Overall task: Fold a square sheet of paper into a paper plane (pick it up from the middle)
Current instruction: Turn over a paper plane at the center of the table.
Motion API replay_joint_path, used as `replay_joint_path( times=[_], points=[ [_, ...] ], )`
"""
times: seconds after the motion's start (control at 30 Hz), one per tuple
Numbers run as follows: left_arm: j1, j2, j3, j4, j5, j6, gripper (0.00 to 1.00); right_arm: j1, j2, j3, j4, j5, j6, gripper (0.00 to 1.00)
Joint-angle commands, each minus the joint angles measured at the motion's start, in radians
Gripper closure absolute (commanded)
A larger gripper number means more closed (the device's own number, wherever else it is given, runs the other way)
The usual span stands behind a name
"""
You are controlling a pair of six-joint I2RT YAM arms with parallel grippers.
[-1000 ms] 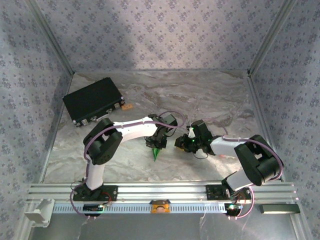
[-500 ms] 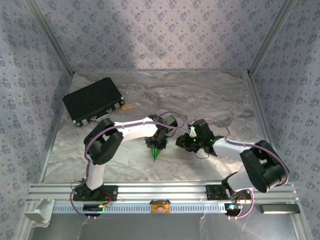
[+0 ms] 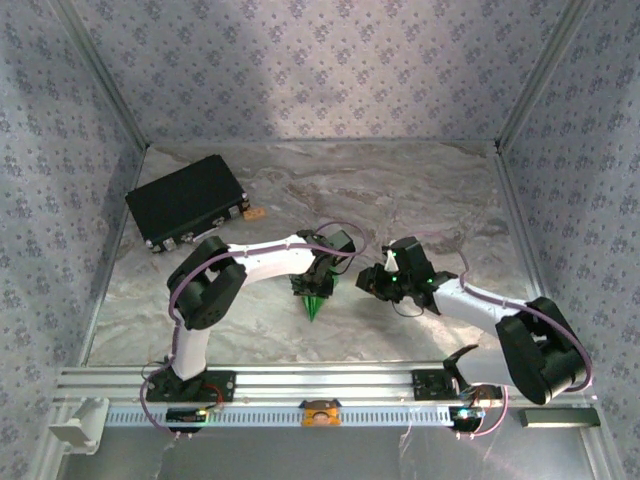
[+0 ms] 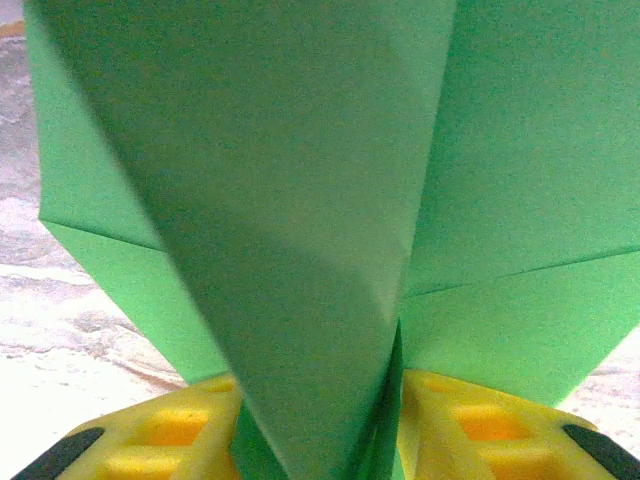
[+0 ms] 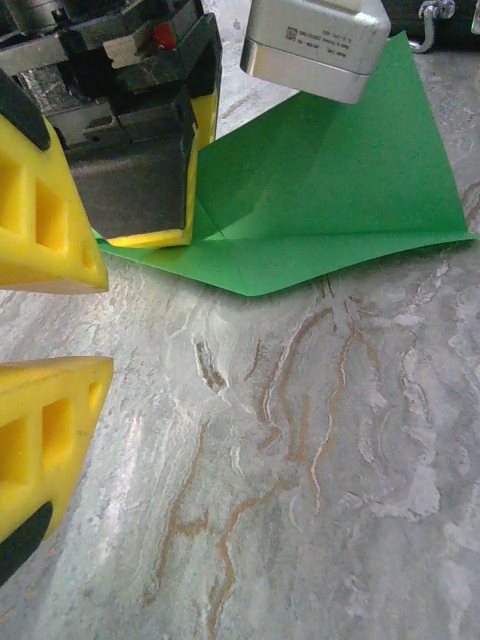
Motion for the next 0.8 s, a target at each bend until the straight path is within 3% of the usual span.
replay_joint_path(
  times=[0.0, 0.77],
  points=[
    [-0.014, 0.052, -0.033, 0.092, 0.038, -0.050, 0.60, -0.009, -0.029, 0.007, -0.038, 0.014, -0.018, 0.75],
    [-0.020, -0.025, 0.070, -0.017, -0.010, -0.069, 0.56, -0.030, -0.055, -0.002, -0.051, 0.017, -0.015, 0.74]
  ],
)
